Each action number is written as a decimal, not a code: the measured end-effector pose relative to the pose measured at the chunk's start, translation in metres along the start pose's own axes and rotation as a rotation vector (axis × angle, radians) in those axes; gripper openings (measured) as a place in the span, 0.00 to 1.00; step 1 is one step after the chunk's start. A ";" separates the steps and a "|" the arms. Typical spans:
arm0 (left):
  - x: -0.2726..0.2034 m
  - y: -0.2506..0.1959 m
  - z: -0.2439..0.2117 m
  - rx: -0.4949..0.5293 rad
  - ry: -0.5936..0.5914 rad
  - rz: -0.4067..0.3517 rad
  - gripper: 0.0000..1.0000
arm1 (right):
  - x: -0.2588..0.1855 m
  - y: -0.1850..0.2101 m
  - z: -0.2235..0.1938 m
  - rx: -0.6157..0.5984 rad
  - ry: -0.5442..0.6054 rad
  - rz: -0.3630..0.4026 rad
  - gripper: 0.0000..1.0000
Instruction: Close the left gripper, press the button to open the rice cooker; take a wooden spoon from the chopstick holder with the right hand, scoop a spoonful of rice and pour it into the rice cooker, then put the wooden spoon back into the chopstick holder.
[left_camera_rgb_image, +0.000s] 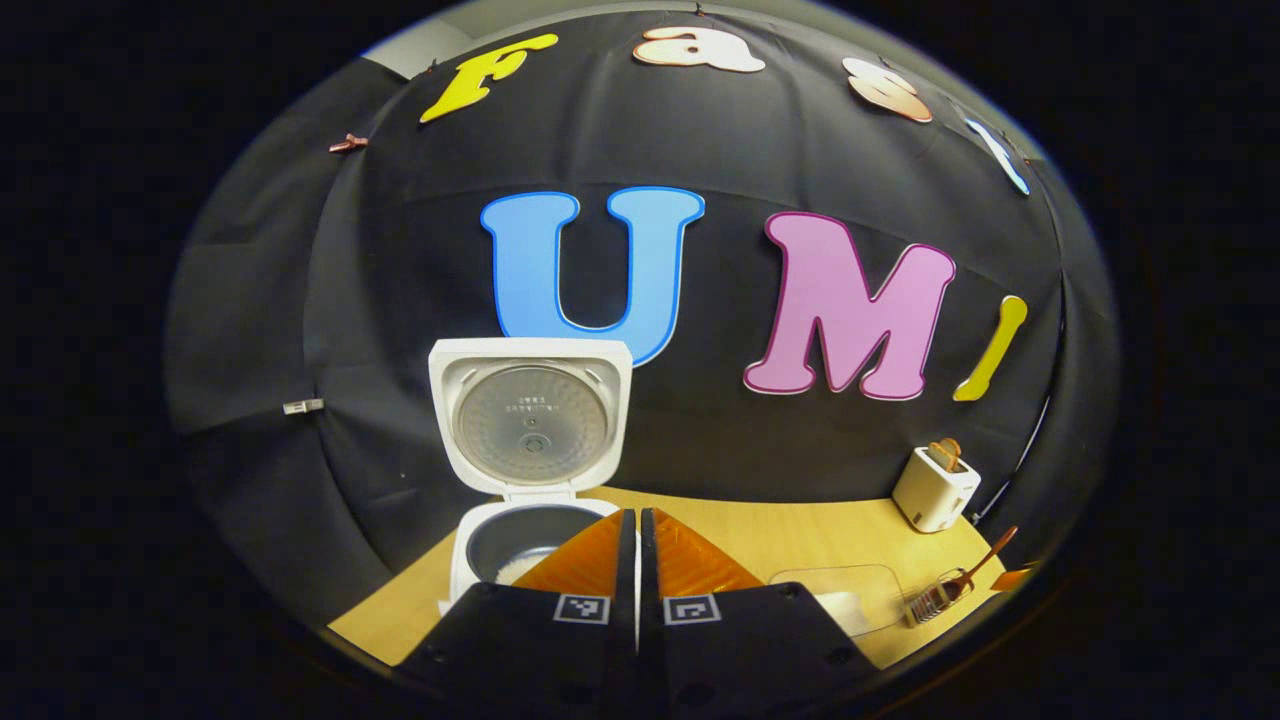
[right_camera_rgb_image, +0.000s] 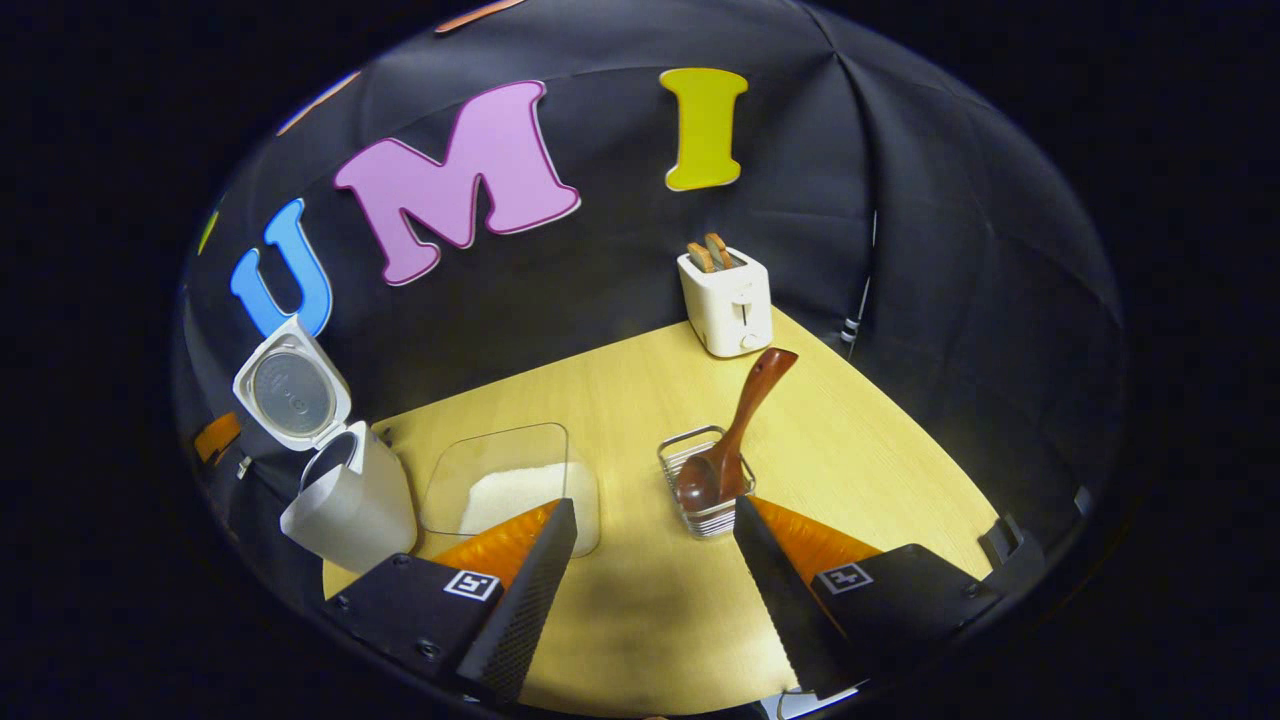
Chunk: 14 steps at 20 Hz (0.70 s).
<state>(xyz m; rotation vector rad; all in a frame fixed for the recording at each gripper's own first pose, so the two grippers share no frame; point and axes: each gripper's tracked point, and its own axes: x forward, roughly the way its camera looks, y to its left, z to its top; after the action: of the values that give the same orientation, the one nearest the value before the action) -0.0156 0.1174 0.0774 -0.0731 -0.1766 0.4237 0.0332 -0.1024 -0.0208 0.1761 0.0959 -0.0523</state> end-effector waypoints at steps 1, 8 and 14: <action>-0.005 -0.009 -0.007 -0.012 0.017 0.001 0.05 | 0.008 -0.006 0.002 0.009 0.003 0.009 0.99; -0.040 -0.058 -0.048 -0.009 0.064 -0.044 0.52 | 0.064 -0.043 0.017 0.020 0.038 0.041 0.99; -0.053 -0.071 -0.056 0.024 0.081 -0.058 0.96 | 0.106 -0.058 0.019 0.073 0.055 0.046 0.99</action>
<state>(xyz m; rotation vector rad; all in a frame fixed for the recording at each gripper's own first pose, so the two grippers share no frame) -0.0247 0.0291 0.0219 -0.0608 -0.0938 0.3639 0.1370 -0.1669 -0.0230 0.2526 0.1451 -0.0055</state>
